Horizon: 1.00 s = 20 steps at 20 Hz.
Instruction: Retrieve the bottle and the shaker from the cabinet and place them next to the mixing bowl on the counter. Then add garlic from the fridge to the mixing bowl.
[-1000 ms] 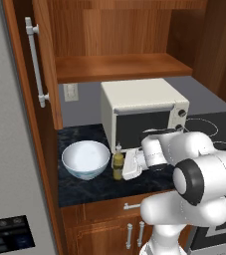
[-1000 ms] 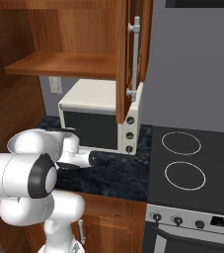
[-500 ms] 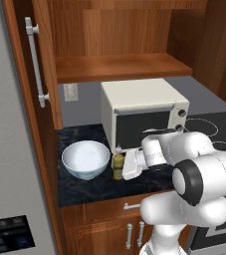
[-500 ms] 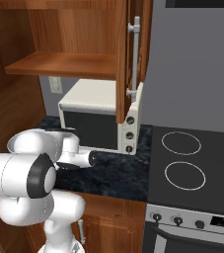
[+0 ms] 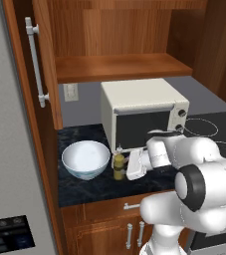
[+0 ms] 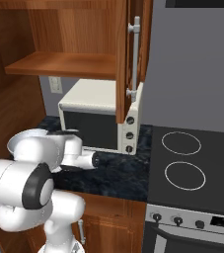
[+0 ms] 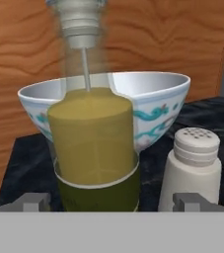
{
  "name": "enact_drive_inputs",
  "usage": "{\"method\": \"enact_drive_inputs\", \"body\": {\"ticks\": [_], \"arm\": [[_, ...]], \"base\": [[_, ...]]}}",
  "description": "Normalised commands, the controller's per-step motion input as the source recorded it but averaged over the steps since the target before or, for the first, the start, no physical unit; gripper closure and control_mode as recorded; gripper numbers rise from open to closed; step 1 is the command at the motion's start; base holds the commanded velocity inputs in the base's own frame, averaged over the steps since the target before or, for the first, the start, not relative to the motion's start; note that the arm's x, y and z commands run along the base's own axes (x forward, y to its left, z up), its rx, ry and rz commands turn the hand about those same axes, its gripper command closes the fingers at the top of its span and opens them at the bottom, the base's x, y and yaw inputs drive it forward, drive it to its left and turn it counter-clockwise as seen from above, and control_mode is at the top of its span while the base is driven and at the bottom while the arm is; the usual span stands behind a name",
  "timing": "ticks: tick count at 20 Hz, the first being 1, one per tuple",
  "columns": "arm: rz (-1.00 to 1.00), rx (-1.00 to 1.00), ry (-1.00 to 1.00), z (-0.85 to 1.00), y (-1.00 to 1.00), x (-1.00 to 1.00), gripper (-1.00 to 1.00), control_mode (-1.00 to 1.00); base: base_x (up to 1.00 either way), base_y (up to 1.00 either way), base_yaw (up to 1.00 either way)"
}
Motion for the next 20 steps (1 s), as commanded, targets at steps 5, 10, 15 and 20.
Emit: {"method": "enact_drive_inputs", "body": {"ticks": [5,10,15,20], "arm": [[-0.01,0.00,0.00,0.20,-0.17,-0.11,-1.00,-1.00],[-0.07,0.00,0.00,0.54,-0.11,-0.21,-1.00,-1.00],[-0.13,0.00,0.00,0.65,-0.01,-0.11,-1.00,-1.00],[-0.20,0.00,0.03,0.65,0.00,0.00,-1.00,-1.00]], "base": [[0.00,0.00,0.00],[0.00,0.00,0.00],[0.00,0.00,0.00],[0.00,0.00,0.00]]}}
